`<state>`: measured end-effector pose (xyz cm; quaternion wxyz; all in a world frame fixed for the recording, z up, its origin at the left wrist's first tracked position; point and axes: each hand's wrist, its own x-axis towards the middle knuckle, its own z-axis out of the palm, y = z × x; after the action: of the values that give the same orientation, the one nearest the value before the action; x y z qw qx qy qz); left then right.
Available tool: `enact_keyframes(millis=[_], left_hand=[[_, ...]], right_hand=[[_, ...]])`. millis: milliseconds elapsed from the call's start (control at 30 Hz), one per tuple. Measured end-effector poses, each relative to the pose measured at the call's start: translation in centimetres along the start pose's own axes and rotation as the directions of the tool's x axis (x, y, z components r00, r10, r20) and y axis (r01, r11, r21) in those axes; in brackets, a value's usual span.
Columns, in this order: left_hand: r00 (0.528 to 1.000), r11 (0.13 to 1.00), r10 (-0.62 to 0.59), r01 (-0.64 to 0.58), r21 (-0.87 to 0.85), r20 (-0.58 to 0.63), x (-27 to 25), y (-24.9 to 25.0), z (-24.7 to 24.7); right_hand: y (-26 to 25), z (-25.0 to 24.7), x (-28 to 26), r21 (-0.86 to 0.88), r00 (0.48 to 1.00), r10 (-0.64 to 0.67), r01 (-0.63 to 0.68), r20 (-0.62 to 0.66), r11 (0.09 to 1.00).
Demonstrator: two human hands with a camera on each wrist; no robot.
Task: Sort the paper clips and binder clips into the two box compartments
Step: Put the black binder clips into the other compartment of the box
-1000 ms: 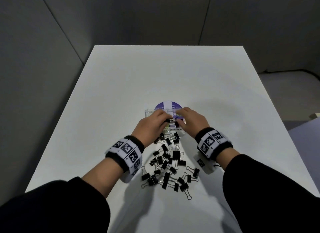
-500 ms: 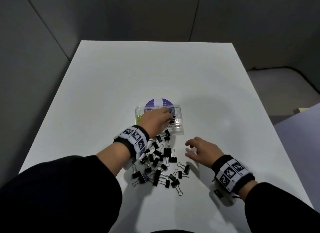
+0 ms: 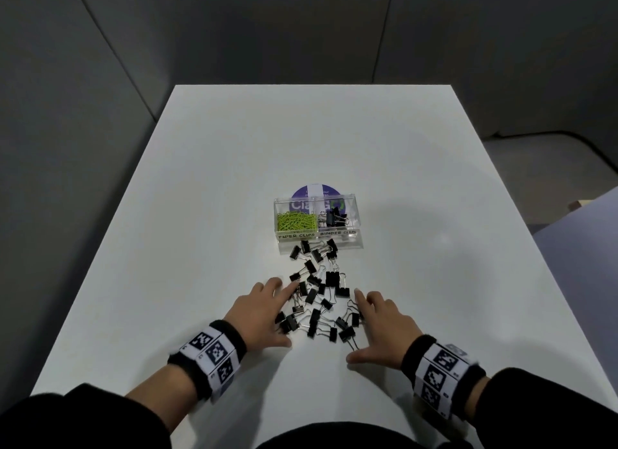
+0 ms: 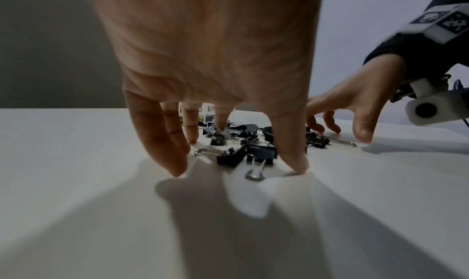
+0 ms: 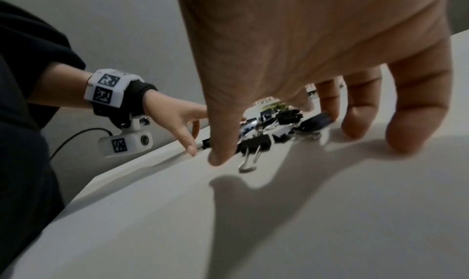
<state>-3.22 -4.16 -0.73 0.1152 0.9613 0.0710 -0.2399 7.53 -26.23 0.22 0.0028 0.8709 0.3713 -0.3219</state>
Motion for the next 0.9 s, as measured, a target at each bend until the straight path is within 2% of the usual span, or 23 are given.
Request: enact_keyframes(millis=[200, 333, 667, 900], left_hand=[[0.999, 0.977, 0.009, -0.019, -0.210, -0.051, 0.4, 0.9, 0.7], [0.996, 0.964, 0.007, -0.031, -0.263, -0.093, 1.1, 1.4, 0.5], [0.993, 0.999, -0.004, -0.001, -0.047, -0.121, 1.8, 3.5, 0.5], [0.983, 0.998, -0.020, 0.011, -0.054, -0.184, 1.8, 4.0, 0.1]], right_hand=[[-1.3, 0.3, 1.3, 0.093, 0.995, 0.005, 0.005, -0.101, 0.996], [-1.9, -0.1, 2.4, 0.131, 0.992, 0.002, 0.015, -0.130, 0.991], [-3.6, -0.1, 4.4, 0.135, 0.980, 0.041, -0.014, -0.196, 0.991], [-2.9, -0.2, 4.6, 0.112, 0.976, -0.009, 0.034, -0.217, 0.993]])
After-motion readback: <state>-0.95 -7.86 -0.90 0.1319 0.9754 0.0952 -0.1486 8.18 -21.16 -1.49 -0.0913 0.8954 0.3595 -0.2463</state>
